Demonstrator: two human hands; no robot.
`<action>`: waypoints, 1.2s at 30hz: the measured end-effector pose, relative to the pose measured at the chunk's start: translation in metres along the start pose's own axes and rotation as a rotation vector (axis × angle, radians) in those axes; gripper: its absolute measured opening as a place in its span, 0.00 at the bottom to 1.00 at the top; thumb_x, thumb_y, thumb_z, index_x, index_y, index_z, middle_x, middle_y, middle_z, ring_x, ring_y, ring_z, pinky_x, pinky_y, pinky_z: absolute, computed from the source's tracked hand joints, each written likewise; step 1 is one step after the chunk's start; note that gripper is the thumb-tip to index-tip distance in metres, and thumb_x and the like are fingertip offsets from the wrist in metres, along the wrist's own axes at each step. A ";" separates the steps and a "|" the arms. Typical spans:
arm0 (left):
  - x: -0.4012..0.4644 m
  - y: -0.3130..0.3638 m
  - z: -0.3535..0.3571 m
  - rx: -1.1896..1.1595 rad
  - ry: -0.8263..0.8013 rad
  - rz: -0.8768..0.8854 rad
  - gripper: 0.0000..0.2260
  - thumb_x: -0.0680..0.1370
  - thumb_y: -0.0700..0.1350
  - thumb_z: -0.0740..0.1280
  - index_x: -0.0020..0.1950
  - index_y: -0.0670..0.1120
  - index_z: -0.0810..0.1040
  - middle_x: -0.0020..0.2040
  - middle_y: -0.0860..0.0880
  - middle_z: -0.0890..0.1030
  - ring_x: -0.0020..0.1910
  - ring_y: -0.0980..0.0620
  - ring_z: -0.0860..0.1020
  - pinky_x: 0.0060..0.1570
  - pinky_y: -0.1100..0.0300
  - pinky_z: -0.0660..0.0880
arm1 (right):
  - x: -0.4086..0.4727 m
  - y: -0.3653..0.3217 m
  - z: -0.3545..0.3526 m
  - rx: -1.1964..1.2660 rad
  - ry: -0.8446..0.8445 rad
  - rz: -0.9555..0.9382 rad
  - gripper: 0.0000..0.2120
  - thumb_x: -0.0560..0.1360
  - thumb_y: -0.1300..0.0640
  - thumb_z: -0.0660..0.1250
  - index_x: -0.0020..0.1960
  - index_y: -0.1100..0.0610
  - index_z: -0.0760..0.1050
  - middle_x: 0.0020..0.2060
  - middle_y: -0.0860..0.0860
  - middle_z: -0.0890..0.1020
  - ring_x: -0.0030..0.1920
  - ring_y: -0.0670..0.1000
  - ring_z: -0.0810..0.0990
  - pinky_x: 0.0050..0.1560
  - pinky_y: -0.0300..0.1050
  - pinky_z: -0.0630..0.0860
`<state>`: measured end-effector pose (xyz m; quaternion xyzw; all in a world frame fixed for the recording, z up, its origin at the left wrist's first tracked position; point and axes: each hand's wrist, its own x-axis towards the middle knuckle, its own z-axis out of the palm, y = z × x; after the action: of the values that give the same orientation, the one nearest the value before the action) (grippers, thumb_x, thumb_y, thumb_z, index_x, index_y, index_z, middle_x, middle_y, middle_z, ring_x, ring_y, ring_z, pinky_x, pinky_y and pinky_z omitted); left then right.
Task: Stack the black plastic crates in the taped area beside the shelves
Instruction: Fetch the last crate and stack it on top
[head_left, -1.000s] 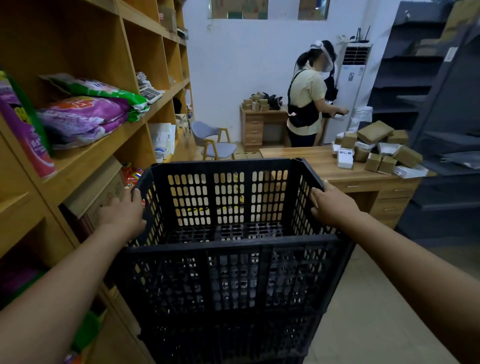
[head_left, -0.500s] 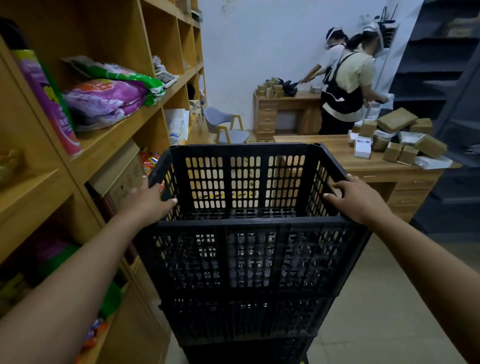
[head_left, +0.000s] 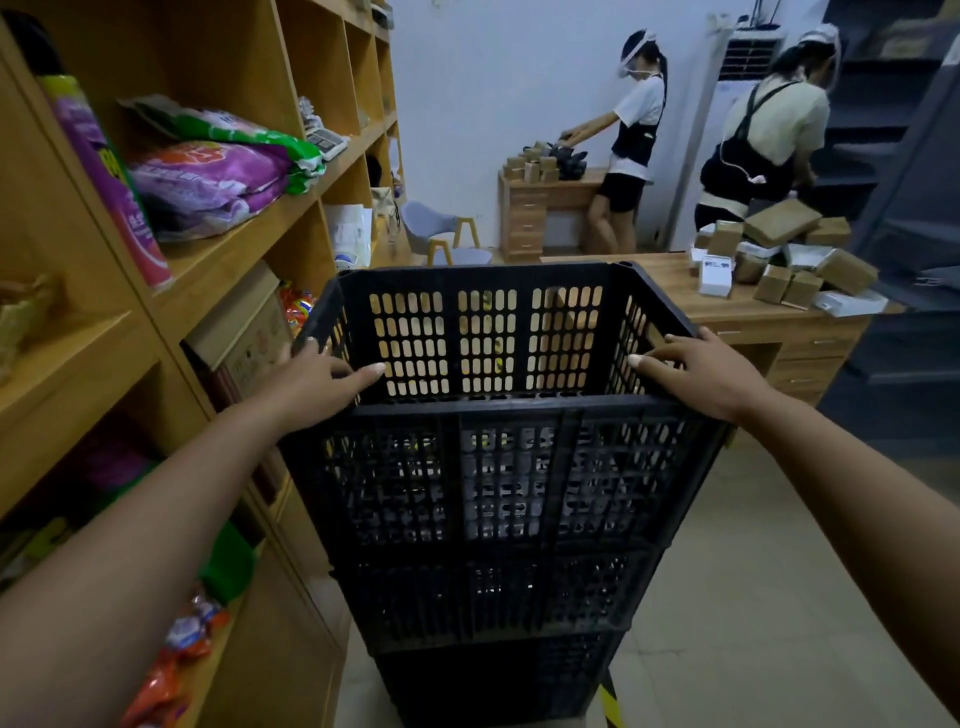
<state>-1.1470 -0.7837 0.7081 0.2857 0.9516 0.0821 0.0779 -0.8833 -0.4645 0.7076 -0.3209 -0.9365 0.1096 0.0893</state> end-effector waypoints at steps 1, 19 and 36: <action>-0.007 0.001 0.002 0.014 0.006 0.018 0.38 0.70 0.75 0.45 0.68 0.54 0.73 0.79 0.44 0.50 0.77 0.39 0.44 0.73 0.36 0.48 | -0.002 0.001 0.000 -0.010 -0.012 -0.011 0.32 0.72 0.29 0.50 0.63 0.47 0.76 0.71 0.55 0.68 0.75 0.60 0.51 0.71 0.58 0.55; -0.034 0.018 0.010 0.160 -0.031 0.036 0.53 0.53 0.85 0.39 0.54 0.52 0.83 0.73 0.55 0.69 0.76 0.49 0.57 0.71 0.33 0.43 | 0.006 0.027 0.010 -0.293 -0.023 -0.398 0.44 0.55 0.16 0.40 0.44 0.44 0.80 0.53 0.45 0.82 0.60 0.50 0.75 0.63 0.61 0.60; -0.033 0.012 0.021 0.156 0.138 0.106 0.48 0.62 0.82 0.38 0.47 0.52 0.84 0.48 0.53 0.84 0.54 0.52 0.79 0.70 0.35 0.45 | 0.017 0.024 0.018 -0.342 -0.010 -0.320 0.47 0.51 0.14 0.37 0.46 0.40 0.80 0.38 0.43 0.82 0.46 0.47 0.78 0.62 0.55 0.62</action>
<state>-1.1092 -0.7903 0.6928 0.3346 0.9417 0.0315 -0.0148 -0.8867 -0.4379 0.6860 -0.1780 -0.9809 -0.0645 0.0451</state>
